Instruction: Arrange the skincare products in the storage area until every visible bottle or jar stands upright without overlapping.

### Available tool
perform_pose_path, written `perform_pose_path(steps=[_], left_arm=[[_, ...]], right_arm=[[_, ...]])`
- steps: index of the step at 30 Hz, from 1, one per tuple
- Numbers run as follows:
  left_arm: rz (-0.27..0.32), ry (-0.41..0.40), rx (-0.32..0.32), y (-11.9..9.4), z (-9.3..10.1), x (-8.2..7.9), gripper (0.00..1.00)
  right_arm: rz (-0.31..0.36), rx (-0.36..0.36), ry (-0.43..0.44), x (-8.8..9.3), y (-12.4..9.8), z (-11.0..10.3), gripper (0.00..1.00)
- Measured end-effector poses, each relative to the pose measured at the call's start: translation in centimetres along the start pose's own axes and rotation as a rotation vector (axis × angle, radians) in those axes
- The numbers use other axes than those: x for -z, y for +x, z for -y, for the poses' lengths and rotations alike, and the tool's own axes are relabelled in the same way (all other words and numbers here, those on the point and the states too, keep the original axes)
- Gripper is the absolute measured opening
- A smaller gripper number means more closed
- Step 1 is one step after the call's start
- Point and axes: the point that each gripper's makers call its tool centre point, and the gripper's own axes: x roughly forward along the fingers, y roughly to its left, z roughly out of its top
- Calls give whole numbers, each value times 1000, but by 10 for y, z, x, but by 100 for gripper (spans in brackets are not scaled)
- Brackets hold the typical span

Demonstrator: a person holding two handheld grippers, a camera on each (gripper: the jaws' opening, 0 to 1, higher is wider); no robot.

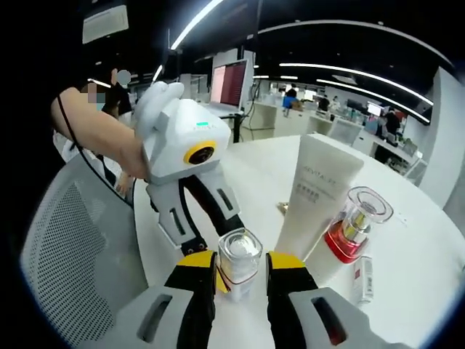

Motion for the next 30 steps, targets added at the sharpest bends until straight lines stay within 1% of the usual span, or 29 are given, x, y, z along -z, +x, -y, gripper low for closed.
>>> perform_pose_path(steps=[6, 9, 11, 15, 21, 26, 30], left_arm=[[-2, -5, -5, -2, -1, 0, 20], [-5, -7, -10, -4, -2, 2, 20], [-9, -10, -15, -5, -3, 4, 20], [-16, -28, -42, -7, -4, 7, 20], [-43, -59, -91, -10, -5, 15, 14], [-55, -89, -107, -11, -4, 19, 12], [-63, -116, -127, -11, -6, 21, 9]], right_arm=[[-15, 7, 9, 6, -1, 1, 23], [-25, 11, 14, 11, -2, 1, 22], [-52, 13, 7, 19, -2, 0, 22], [-81, 17, 1, 27, -1, -3, 20], [-129, 31, 19, 39, 4, -5, 16], [-165, 31, 38, 49, 9, -9, 14], [-185, 41, 54, 54, 11, -8, 9]])
